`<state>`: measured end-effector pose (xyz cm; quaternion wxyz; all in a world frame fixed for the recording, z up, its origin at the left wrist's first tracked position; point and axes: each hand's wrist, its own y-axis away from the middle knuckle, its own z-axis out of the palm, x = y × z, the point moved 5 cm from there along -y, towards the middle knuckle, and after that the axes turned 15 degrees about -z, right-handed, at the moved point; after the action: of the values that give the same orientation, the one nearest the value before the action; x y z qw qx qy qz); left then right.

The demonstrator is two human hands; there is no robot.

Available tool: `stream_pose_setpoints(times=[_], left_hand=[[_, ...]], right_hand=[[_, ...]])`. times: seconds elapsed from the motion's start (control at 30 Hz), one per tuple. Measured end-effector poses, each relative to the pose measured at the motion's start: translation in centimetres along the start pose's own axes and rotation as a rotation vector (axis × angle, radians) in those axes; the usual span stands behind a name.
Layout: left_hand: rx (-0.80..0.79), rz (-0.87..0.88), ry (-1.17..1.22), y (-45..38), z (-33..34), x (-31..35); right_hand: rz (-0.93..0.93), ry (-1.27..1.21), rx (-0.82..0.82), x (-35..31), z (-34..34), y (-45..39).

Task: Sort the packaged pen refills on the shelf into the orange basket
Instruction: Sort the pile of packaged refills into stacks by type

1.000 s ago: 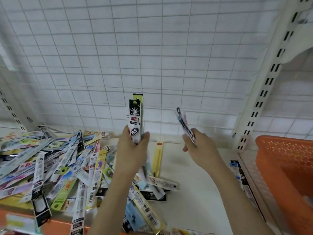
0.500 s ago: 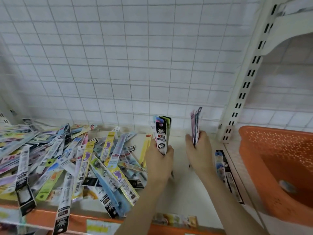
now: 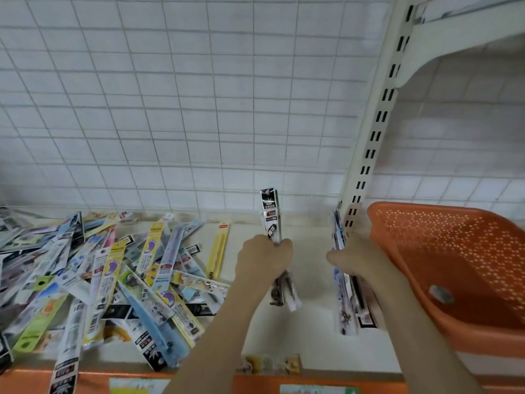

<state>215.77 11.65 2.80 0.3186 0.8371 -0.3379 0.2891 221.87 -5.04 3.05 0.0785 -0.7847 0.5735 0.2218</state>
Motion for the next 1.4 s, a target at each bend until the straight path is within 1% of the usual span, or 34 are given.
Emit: stream_pose_setpoints(times=[0.07,0.13,0.23,0.3,0.37,0.47,0.57,0.67,0.7,0.77,0.83,0.9,1.0,1.03,1.17,1.23,1.3,1.4], left_hand=[[-0.078,0.0,-0.043,0.1,1.1,0.3],[-0.131,-0.005,-0.093,0.1,2.3,0.2],[-0.186,0.008,-0.181,0.2,3.7,0.2],[-0.185,0.048,-0.229,0.2,4.4,0.6],[-0.174,0.103,-0.276,0.6,4.8,1.2],[-0.173,0.104,-0.257,0.5,4.9,1.3],[-0.125,0.117,-0.239,0.6,3.3,1.2],[-0.142,0.13,-0.185,0.9,0.9,0.3],[-0.151,0.129,-0.15,1.1,0.2,-0.1],[-0.159,0.095,-0.07,-0.3,-3.0,-3.0],[-0.195,0.108,-0.045,0.1,-2.8,-3.3],[-0.216,0.15,-0.098,-0.5,-3.3,-4.1],[-0.179,0.215,-0.137,0.0,-3.4,-4.2],[-0.156,0.242,-0.108,0.0,-3.7,-4.2],[0.033,0.36,0.017,0.2,-6.8,-4.4],[0.073,0.389,0.039,0.0,-8.8,-5.1],[0.12,0.4,0.026,-0.5,-11.1,-6.7],[0.201,0.373,0.003,-1.7,-14.1,-9.1]], right_hand=[[0.005,-0.025,0.0,0.5,0.5,0.1],[0.004,-0.115,0.042,1.3,1.2,-0.1],[-0.024,-0.21,0.195,2.0,1.9,-0.4],[-0.033,-0.228,0.294,2.1,1.9,-0.6],[-0.028,-0.189,0.348,1.9,1.5,-0.5],[-0.11,-0.087,0.418,1.3,0.7,-0.2],[-0.17,-0.04,0.473,0.5,0.0,0.5],[-0.238,-0.026,0.512,-1.1,0.6,0.5],[-0.256,-0.027,0.509,-1.7,0.7,0.7],[-0.311,-0.028,0.483,-5.9,2.8,0.1],[-0.318,0.009,0.483,-6.7,3.0,0.8],[-0.309,0.051,0.476,-8.2,3.8,0.6],[-0.318,0.077,0.412,-8.1,4.5,0.4],[-0.318,0.09,0.381,-8.0,4.8,0.2],[-0.3,0.156,0.227,-7.9,6.7,-0.1],[-0.285,0.199,0.205,-8.3,7.4,0.1],[-0.278,0.233,0.223,-8.5,7.8,0.2],[-0.205,0.24,0.244,-8.2,7.6,0.0]])
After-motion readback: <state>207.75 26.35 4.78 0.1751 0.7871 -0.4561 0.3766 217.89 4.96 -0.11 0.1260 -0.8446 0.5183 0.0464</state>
